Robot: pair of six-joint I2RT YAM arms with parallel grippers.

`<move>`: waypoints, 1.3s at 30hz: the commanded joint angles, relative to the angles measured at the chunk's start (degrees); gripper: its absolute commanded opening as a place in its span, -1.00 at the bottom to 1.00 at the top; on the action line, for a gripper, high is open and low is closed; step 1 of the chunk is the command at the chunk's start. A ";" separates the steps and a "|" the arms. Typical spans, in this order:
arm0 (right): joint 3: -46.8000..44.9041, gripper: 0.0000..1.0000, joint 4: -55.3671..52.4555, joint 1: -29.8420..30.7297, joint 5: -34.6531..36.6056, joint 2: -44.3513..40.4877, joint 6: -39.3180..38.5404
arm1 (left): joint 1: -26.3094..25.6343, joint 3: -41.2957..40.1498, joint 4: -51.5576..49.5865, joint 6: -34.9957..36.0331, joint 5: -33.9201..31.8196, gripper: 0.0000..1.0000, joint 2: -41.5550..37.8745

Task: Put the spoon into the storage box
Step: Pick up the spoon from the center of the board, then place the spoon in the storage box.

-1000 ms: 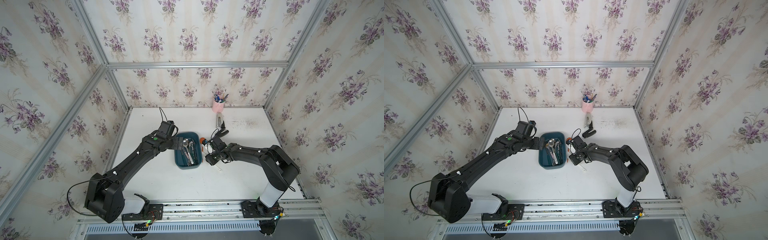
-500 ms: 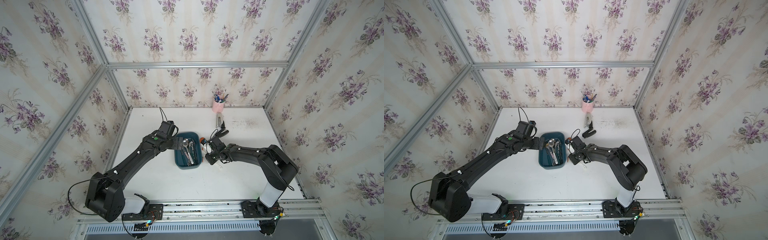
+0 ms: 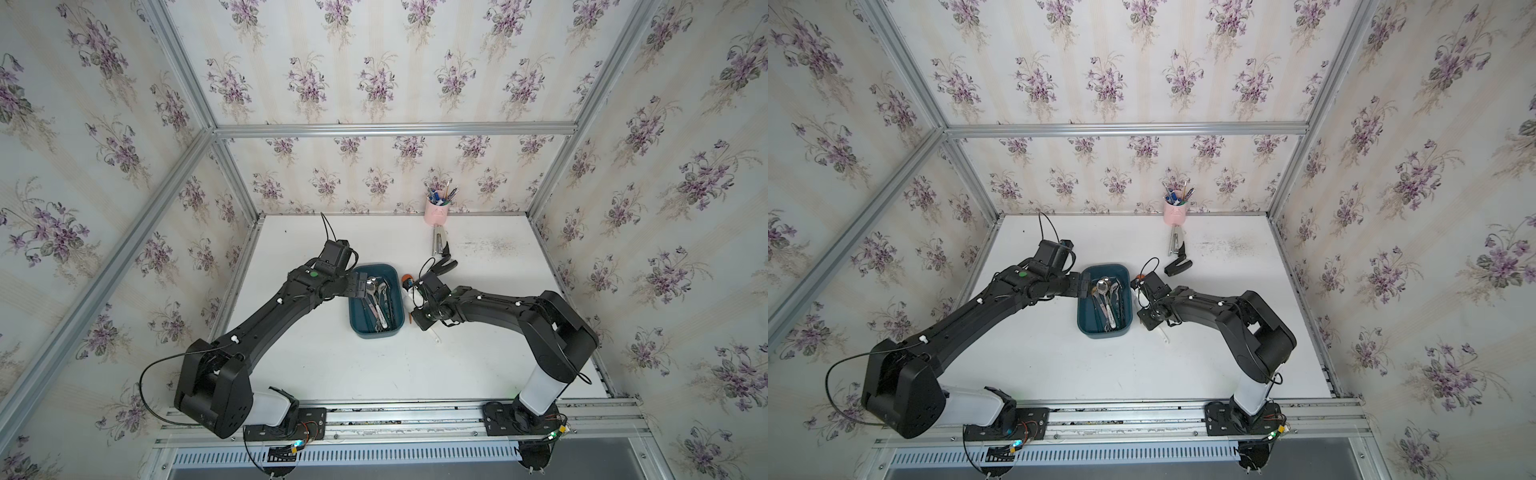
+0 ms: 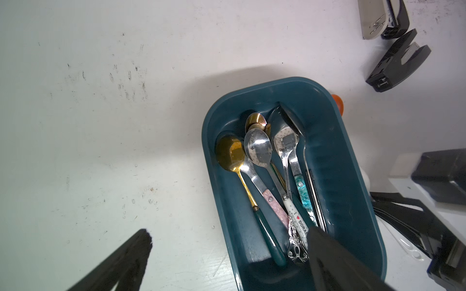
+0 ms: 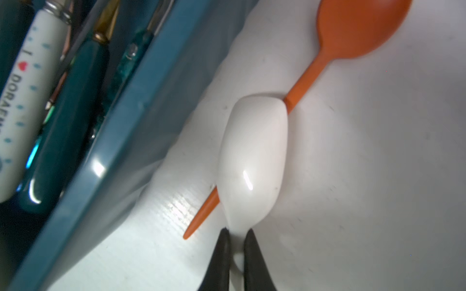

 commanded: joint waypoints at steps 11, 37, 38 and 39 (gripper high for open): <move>6.80 -0.87 -2.01 -5.28 -7.63 -10.26 6.78 | 0.10 1.89 3.69 2.18 18.94 0.99 -0.18; 24.57 -0.83 2.21 3.76 -15.57 8.18 28.18 | 10.81 -11.48 6.21 -3.93 17.01 0.99 -12.81; 24.31 -0.83 2.94 4.05 -15.31 8.86 28.74 | 10.97 -11.42 5.87 -3.68 17.01 0.99 -12.89; 24.18 -0.83 3.40 4.22 -15.22 9.57 28.97 | 11.05 -11.44 5.63 -3.51 17.01 0.99 -12.83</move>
